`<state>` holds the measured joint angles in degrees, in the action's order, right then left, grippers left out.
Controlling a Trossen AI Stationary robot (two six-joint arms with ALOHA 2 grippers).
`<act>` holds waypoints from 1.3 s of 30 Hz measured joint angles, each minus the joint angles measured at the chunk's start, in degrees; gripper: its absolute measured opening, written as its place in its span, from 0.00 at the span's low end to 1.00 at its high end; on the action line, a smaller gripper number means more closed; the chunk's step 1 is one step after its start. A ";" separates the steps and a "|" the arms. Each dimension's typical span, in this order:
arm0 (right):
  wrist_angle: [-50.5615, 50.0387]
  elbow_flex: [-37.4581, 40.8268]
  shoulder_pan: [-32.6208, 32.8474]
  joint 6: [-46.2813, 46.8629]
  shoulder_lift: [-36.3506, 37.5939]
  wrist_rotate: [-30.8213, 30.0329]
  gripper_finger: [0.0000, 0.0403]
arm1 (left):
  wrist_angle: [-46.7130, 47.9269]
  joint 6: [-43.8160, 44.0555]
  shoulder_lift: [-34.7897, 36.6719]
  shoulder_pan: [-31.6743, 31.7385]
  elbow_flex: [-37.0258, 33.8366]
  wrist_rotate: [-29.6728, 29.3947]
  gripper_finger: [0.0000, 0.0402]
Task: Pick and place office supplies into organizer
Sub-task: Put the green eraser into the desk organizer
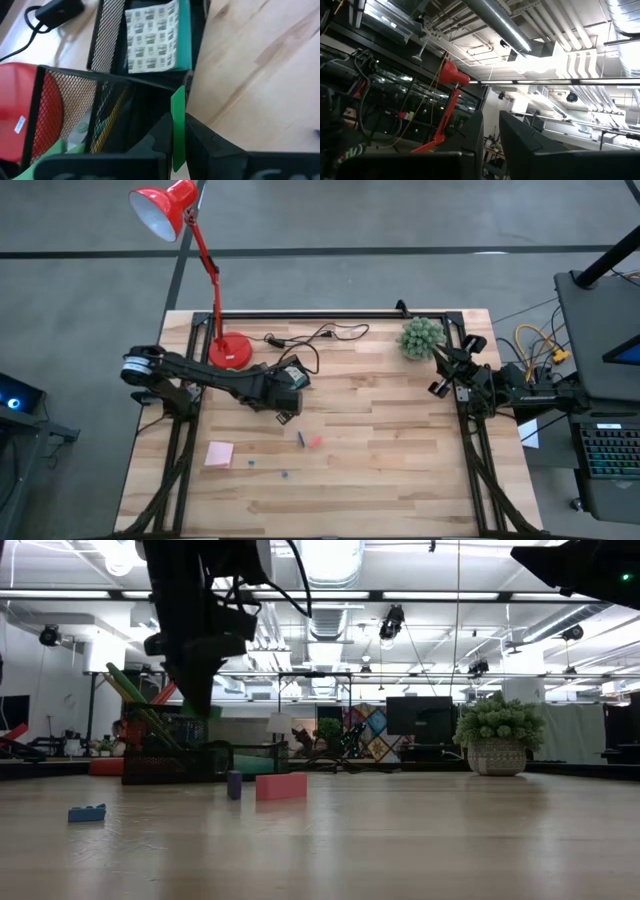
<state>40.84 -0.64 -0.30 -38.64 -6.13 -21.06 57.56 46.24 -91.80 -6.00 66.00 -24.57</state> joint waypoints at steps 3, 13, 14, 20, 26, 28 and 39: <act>0.00 0.00 0.00 0.01 0.00 -0.01 0.13 | 0.51 0.11 -0.71 0.00 0.00 -0.23 0.03; -0.02 0.00 0.00 0.05 0.00 0.00 0.13 | 0.44 1.44 -1.06 0.00 -4.50 -2.42 0.03; 0.00 0.00 0.00 0.05 0.00 0.00 0.13 | 0.48 1.44 -1.06 0.00 -5.16 -2.49 0.03; 0.00 0.00 0.01 0.05 -0.02 -0.01 0.13 | -0.08 1.23 -1.06 -0.11 -7.86 -4.19 0.03; 0.00 0.00 0.00 0.05 0.00 -0.01 0.13 | -0.15 -2.27 -1.06 -0.13 -8.31 -5.03 0.03; 0.00 0.00 0.00 0.05 -0.01 0.00 0.13 | -0.28 -3.10 -1.06 -0.13 -8.31 -5.54 0.03; 0.00 0.00 0.00 -0.24 0.00 0.00 0.13 | -0.59 -3.28 -1.06 -0.16 -8.33 -5.83 0.03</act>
<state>40.84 -0.64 -0.30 -38.88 -6.13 -21.06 56.97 42.96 -92.86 -6.16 57.67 -30.39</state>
